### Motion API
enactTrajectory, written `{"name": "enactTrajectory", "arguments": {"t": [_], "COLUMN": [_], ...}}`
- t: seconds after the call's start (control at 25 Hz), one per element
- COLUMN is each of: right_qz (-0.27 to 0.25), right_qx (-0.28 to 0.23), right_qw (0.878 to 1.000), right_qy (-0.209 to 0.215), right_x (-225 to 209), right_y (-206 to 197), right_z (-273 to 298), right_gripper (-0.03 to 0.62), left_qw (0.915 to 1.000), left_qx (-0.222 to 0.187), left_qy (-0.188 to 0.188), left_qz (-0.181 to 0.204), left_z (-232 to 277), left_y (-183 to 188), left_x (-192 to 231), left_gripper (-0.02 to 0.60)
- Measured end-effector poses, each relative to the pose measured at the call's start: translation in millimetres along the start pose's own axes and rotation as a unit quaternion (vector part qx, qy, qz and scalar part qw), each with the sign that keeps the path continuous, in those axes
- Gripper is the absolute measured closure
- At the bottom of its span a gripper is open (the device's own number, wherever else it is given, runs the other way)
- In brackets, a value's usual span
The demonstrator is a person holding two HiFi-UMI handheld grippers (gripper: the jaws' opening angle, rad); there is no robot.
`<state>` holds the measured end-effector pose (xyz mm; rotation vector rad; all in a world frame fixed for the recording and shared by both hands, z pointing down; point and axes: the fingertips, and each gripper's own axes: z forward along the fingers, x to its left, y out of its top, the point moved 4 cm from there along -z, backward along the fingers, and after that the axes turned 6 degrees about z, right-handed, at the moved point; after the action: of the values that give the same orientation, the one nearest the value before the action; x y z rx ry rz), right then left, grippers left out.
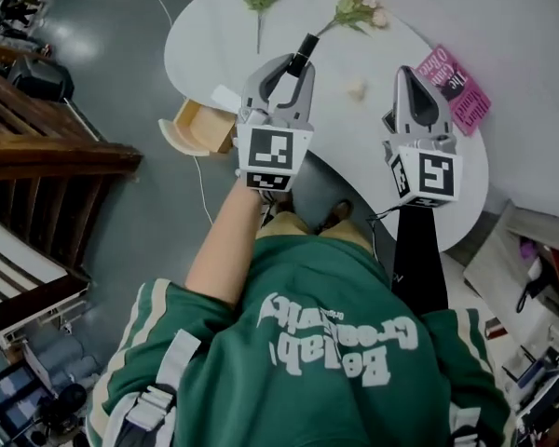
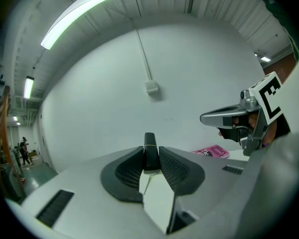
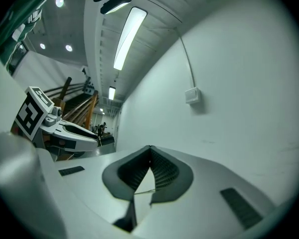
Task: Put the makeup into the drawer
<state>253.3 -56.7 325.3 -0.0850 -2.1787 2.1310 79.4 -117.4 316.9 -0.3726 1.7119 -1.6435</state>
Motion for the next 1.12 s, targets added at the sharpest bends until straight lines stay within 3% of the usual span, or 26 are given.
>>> {"name": "enactTrajectory", "arguments": {"t": [0.32, 0.6, 0.88, 1.12], "right_qz": [-0.005, -0.006, -0.019, -0.033], "right_qx": [-0.004, -0.007, -0.005, 0.006], "right_qw": [0.996, 0.99, 0.987, 0.989], "right_qy": [0.093, 0.143, 0.157, 0.144], "right_x": [111, 198, 249, 261], "right_y": [6, 8, 13, 10], "right_z": [71, 118, 142, 152], "right_gripper": [0.585, 0.585, 0.585, 0.585], "left_qw": [0.9956, 0.9873, 0.9864, 0.9808], "left_qx": [0.03, 0.051, 0.062, 0.145], "left_qy": [0.088, 0.15, 0.15, 0.121], "left_qz": [-0.005, -0.014, -0.024, -0.051], "left_z": [-67, -125, -144, -142], "left_y": [-36, -71, -109, -197], "left_x": [103, 186, 227, 240], "left_gripper": [0.471, 0.47, 0.471, 0.471]}}
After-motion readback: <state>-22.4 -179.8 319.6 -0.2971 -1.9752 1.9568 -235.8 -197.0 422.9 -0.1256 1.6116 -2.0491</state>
